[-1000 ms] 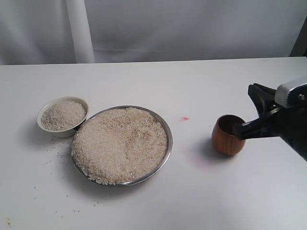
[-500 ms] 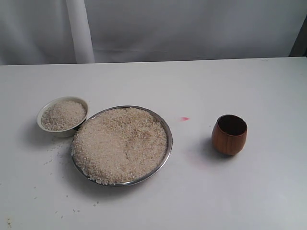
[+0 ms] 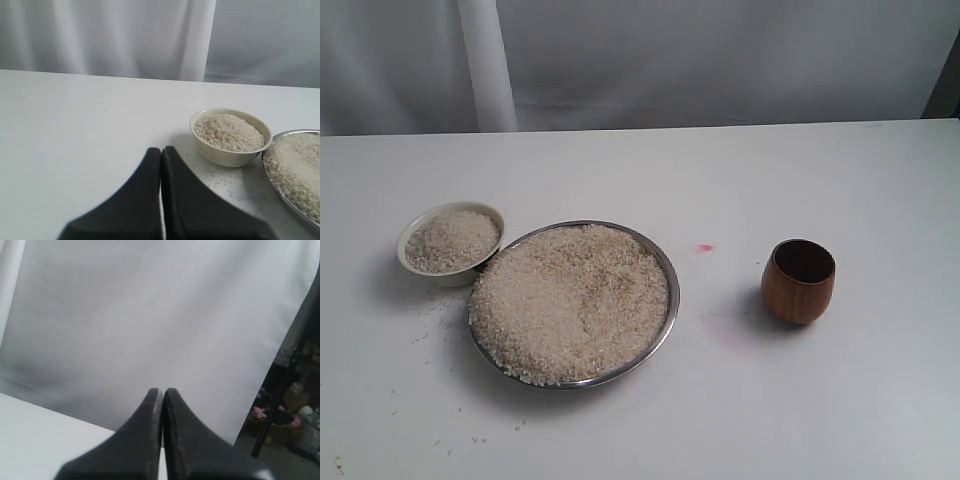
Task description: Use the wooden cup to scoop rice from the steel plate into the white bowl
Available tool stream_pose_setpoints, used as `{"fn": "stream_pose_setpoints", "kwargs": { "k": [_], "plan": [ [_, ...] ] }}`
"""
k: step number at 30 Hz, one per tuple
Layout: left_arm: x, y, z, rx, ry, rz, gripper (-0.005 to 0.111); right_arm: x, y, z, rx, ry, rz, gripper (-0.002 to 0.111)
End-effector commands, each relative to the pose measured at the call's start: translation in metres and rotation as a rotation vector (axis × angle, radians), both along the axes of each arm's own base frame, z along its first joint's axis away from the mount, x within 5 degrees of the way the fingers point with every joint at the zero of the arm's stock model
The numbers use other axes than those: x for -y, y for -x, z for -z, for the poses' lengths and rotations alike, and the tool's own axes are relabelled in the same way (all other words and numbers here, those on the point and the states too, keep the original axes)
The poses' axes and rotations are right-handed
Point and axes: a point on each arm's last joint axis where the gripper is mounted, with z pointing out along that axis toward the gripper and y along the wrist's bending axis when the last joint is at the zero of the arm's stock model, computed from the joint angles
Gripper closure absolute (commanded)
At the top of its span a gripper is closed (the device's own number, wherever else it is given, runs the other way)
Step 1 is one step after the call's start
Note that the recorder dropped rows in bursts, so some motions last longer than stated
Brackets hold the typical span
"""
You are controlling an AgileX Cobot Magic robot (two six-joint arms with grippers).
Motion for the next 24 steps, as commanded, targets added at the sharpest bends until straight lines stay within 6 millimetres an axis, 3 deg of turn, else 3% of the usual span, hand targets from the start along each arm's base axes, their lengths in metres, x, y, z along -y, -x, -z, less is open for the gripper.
{"fn": "stream_pose_setpoints", "kwargs": {
  "k": [1,8,18,24],
  "plan": [
    [0.000,0.000,0.000,0.007,0.002,0.007,0.107,-0.001,0.001,0.008,-0.066,0.000,-0.010,0.108],
    [0.000,0.000,0.000,0.007,0.002,0.007,0.107,0.002,0.025,0.025,-0.025,-0.048,-0.041,0.108],
    [0.000,0.000,0.000,0.007,0.002,0.007,0.107,0.008,0.047,0.072,-0.007,-0.083,0.000,0.108],
    [0.000,0.000,0.000,0.007,0.002,0.007,0.107,0.009,0.056,0.074,-0.003,-0.093,-0.004,0.108]
  ]
}}
